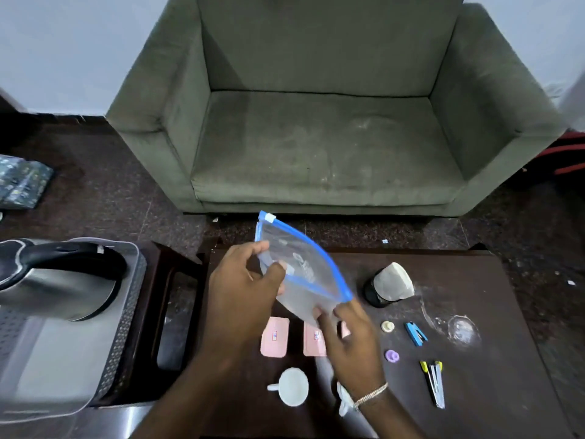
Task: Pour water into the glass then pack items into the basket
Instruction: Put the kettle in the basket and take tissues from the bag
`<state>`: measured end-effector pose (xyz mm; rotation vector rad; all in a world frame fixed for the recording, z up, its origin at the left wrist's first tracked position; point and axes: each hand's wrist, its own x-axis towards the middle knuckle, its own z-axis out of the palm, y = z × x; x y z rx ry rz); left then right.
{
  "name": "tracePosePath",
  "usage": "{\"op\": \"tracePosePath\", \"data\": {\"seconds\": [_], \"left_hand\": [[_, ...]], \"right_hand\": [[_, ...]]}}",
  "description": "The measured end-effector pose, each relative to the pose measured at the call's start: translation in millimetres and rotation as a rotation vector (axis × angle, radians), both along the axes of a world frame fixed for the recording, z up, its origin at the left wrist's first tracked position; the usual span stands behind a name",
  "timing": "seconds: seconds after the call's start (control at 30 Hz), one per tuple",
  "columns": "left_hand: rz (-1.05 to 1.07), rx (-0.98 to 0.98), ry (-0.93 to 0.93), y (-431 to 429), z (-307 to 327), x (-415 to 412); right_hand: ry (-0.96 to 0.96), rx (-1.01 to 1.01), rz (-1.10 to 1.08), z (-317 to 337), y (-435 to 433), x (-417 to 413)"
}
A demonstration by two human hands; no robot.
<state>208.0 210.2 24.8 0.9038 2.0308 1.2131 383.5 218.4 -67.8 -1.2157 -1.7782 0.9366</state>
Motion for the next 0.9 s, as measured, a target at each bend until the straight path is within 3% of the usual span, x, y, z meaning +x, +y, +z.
{"op": "tracePosePath", "data": {"seconds": [0.13,0.3,0.5,0.7,0.9], "left_hand": [[0.068,0.233,-0.238,-1.7,2.4,-26.9],[-0.191,0.193,-0.450,5.8,-31.3,-45.8],[-0.410,0.114,-0.768,13.4,-58.3,-5.7],[-0.290,0.179,-0.541,25.2,-69.2,11.8],[-0.384,0.143,-0.487,34.1,-62.6,7.2]], "right_hand": [[0.315,-0.216,-0.009,31.9,45.9,10.6],[0.572,-0.442,0.123,62.7,96.9,35.8],[0.693,-0.647,0.116,54.7,111.1,53.4],[0.598,-0.611,0.084,38.2,106.5,72.8],[0.354,-0.405,0.049,37.6,110.7,86.8]]}}
